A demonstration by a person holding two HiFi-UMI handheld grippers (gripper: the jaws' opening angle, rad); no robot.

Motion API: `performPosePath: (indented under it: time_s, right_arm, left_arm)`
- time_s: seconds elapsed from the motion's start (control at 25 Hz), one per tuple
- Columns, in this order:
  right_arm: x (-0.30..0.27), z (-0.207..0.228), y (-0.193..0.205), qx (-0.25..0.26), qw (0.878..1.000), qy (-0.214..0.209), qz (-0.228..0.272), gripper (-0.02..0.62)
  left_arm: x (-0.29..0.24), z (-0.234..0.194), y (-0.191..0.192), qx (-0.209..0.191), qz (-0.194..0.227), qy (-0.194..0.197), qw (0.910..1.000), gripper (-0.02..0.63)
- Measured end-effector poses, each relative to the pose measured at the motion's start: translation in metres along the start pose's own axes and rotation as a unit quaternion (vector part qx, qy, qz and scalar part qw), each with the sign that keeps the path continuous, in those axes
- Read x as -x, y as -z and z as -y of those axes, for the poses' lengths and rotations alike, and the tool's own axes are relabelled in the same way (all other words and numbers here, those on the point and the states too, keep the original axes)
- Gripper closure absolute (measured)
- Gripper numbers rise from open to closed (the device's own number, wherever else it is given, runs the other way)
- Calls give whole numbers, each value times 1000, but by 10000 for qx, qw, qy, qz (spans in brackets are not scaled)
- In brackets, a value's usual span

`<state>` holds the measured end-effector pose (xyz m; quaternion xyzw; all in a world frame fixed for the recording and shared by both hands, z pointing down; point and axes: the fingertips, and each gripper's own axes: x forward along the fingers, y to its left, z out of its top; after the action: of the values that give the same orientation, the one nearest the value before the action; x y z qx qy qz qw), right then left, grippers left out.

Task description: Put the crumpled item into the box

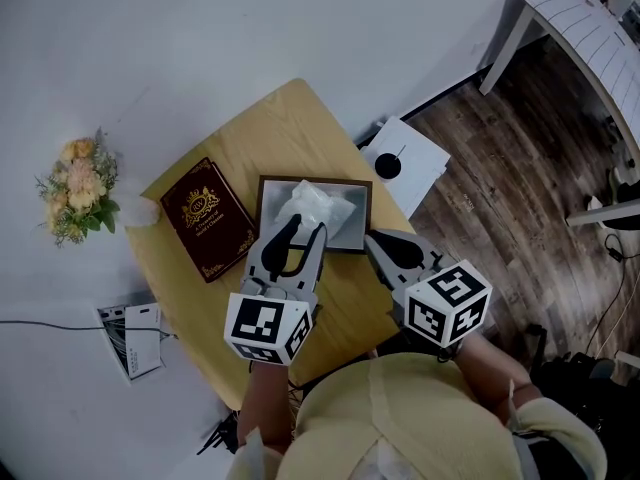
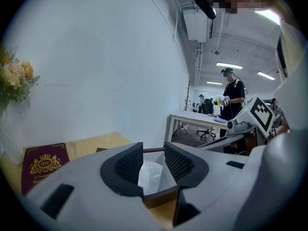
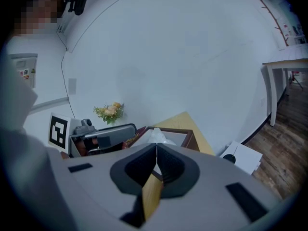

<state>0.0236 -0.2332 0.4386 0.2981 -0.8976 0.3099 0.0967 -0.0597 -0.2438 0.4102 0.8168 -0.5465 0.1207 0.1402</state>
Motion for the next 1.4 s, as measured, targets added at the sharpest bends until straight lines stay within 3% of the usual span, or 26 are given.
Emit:
performPosePath:
  time_s: [0.4, 0.96, 1.4]
  right_arm:
    - [3, -19, 4, 81, 9999, 44, 65, 566]
    - [18, -55, 7, 271, 9990, 229, 271, 566]
    - [27, -80, 14, 339, 9980, 368, 389, 566]
  left_arm:
    - [30, -4, 2, 312, 178, -29, 9993, 508]
    - [84, -14, 11, 443, 329, -188, 9983, 552]
    - [117, -10, 26, 488, 220, -109, 9985, 572]
